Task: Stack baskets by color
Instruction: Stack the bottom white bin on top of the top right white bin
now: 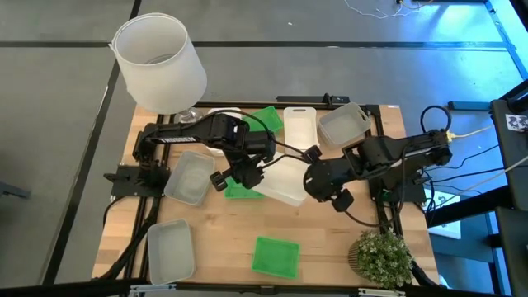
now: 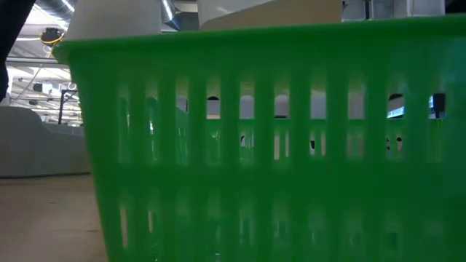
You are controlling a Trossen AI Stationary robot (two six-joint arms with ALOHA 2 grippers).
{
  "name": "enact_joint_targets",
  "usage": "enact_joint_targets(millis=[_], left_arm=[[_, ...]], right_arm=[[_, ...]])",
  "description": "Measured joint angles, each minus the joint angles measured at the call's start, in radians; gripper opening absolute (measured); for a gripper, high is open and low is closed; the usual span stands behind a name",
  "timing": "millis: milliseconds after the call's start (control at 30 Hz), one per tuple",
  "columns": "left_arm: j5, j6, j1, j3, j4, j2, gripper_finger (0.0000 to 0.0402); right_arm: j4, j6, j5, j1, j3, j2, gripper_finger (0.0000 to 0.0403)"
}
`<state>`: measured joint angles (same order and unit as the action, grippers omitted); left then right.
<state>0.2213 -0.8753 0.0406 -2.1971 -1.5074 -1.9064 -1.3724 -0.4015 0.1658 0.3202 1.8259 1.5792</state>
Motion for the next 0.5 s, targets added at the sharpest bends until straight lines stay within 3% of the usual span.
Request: enact_joint_targets(millis=[333,500], left_arm=[[0.003,-0.001,0.0,0.0,-0.003,0.004,0.0],[0.003,-0.001,0.0,0.0,-0.008,0.004,0.0]], right_arm=[[-0.008,-0.003,-0.002,-0.005,0.0,0.062,0.0152],[-0.012,-0.004,-0.005,-0.004,0.0,0.083,0.0113]])
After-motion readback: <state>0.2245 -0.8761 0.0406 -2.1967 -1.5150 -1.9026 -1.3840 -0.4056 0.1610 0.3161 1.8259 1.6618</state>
